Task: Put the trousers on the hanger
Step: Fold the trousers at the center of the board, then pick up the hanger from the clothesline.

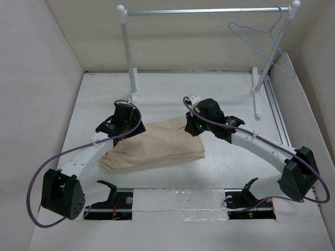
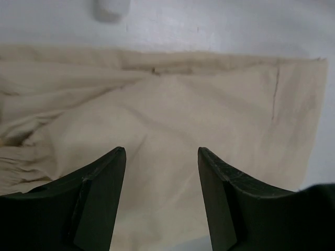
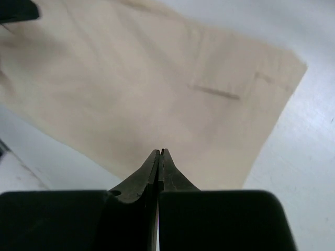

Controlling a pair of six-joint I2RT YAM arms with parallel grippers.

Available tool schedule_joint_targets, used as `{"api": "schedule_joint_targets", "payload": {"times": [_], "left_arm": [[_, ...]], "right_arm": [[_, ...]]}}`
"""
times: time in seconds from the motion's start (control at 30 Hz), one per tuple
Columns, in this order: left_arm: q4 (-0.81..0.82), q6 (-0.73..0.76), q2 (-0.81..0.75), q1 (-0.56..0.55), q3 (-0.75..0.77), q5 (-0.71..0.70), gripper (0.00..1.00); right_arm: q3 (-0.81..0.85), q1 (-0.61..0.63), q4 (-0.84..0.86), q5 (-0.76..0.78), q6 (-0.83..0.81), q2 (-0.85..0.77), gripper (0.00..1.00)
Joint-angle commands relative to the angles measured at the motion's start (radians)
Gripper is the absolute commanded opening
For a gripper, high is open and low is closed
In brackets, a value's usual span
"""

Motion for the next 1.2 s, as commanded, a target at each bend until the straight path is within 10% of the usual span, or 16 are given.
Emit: {"api": "schedule_joint_targets", "payload": {"times": [0.0,0.27,0.53,0.7,0.8,0.83,0.87,0.9,0.93,1.17], "left_arm": [[0.103,-0.113,-0.006,-0.029,-0.117,0.066,0.53],[0.138,-0.106,0.088,0.06,-0.284,-0.015,0.53],[0.114,-0.067,0.116,0.114,-0.123,-0.067,0.55],[0.057,0.005,0.071,0.0,0.107,-0.109,0.54],[0.071,0.046,0.054,-0.088,0.159,-0.094,0.37],[0.09,0.052,0.059,-0.111,0.164,-0.072,0.0],[0.094,0.055,0.085,-0.165,0.17,-0.034,0.0],[0.103,0.06,0.105,-0.199,0.175,-0.023,0.0],[0.112,0.062,0.123,-0.234,0.181,-0.023,0.0],[0.178,0.081,0.252,-0.524,0.196,-0.043,0.0]], "right_arm": [[-0.145,-0.012,0.015,-0.044,-0.077,0.033,0.0],[-0.387,-0.014,0.146,-0.029,0.013,0.106,0.0],[-0.293,0.02,-0.045,-0.018,-0.034,0.026,0.0],[0.104,-0.046,-0.233,-0.044,-0.149,-0.066,0.34],[0.357,-0.182,-0.255,-0.098,-0.221,-0.072,0.56],[0.425,-0.228,-0.262,-0.115,-0.235,-0.054,0.56],[0.485,-0.276,-0.258,-0.133,-0.266,-0.039,0.49],[0.545,-0.325,-0.252,-0.156,-0.274,-0.02,0.12],[0.674,-0.432,-0.265,-0.168,-0.278,0.0,0.01],[1.309,-0.86,-0.446,-0.227,-0.514,0.311,0.01]]}}
